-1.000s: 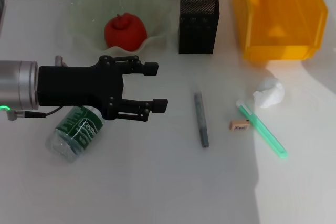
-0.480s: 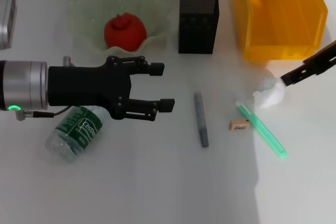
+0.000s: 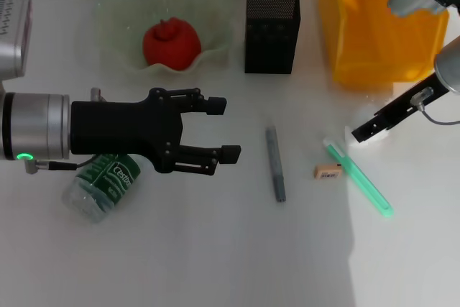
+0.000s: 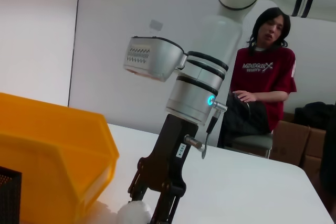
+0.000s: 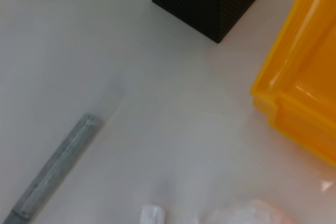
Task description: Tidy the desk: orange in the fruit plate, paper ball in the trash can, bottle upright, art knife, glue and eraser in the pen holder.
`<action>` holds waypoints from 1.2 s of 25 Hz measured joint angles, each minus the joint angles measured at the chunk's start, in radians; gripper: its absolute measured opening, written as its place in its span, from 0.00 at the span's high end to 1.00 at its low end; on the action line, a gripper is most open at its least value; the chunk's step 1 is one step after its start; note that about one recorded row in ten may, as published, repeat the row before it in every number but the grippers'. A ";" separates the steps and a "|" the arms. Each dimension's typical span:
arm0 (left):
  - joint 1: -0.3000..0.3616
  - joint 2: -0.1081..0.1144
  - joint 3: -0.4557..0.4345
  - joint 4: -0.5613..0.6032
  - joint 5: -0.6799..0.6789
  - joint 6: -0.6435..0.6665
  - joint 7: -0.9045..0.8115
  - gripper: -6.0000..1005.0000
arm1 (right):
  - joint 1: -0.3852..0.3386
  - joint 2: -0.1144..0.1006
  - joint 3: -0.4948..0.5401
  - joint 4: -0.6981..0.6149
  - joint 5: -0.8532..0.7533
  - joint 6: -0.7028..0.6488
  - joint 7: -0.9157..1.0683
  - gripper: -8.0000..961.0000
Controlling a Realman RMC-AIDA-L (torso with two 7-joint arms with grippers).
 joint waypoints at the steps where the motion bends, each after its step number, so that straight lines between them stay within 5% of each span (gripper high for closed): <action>1: 0.000 -0.001 0.000 0.000 0.000 0.000 0.000 0.17 | 0.004 0.001 -0.002 0.017 0.000 0.021 0.000 0.25; 5: 0.002 -0.001 0.000 -0.003 0.000 0.000 0.000 0.17 | 0.001 0.009 -0.003 0.031 0.005 0.053 -0.007 0.26; 10: 0.006 -0.002 0.000 -0.005 0.000 -0.005 0.000 0.17 | -0.016 0.013 -0.004 -0.042 0.025 -0.017 -0.007 0.43; 13: 0.012 -0.002 0.000 -0.006 0.000 -0.005 0.000 0.17 | -0.049 0.014 -0.002 -0.192 0.092 -0.152 -0.006 0.44; 14: 0.013 -0.003 0.000 -0.006 0.000 -0.003 -0.001 0.17 | -0.080 0.014 0.003 -0.344 0.145 -0.238 0.010 0.44; 18: 0.013 -0.007 0.000 -0.006 0.000 -0.001 -0.001 0.17 | -0.133 0.013 0.016 -0.563 0.187 -0.267 0.052 0.45; 23: 0.013 -0.012 0.000 -0.006 0.000 -0.002 0.000 0.17 | -0.218 0.013 0.052 -0.660 0.237 0.009 0.067 0.45; 30: 0.015 -0.017 -0.028 -0.002 -0.001 -0.009 0.000 0.17 | -0.198 0.004 0.059 -0.384 0.265 0.295 0.010 0.43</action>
